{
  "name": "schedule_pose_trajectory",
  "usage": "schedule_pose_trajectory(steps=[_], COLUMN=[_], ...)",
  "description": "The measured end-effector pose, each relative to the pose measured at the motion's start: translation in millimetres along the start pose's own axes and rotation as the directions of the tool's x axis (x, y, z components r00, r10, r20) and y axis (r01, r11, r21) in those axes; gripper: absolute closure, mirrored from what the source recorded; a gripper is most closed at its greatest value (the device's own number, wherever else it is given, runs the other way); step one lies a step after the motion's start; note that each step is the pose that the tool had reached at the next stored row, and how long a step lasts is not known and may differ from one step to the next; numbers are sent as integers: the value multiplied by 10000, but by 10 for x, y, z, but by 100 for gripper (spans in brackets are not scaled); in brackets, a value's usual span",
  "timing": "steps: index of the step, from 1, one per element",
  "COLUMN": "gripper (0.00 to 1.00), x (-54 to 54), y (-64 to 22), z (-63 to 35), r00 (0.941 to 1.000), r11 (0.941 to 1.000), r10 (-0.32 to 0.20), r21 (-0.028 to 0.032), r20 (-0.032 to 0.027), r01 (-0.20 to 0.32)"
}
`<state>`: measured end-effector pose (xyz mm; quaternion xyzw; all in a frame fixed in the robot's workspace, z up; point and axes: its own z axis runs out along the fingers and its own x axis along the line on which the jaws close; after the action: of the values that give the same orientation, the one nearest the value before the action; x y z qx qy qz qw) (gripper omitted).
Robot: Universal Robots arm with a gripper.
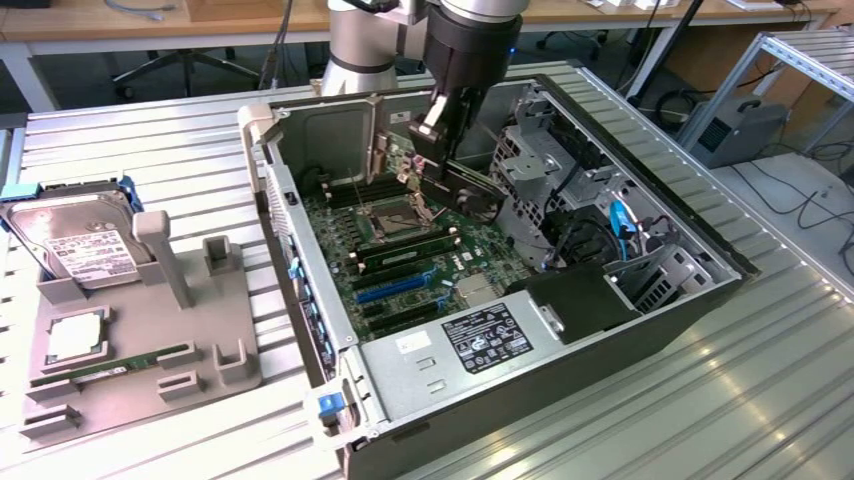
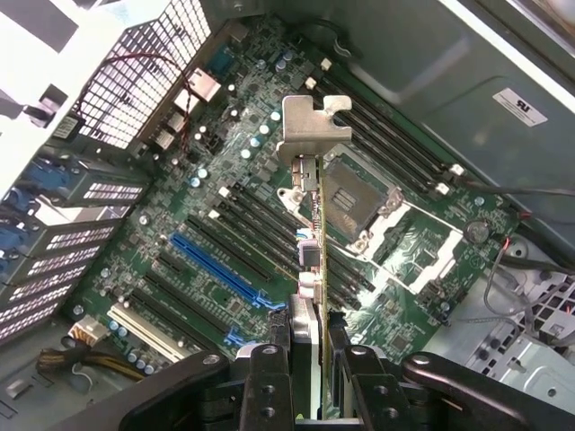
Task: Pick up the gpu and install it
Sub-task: 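Insert the gpu into the slot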
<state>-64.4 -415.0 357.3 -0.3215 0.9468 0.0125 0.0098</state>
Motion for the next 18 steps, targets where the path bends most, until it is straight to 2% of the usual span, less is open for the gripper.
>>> schedule_pose_trajectory(steps=[18], gripper=[73], x=[0], y=[0], z=[0], r00=[9991], r11=[9991], r10=[-423], r21=[-11], r20=[-7], r01=[423])
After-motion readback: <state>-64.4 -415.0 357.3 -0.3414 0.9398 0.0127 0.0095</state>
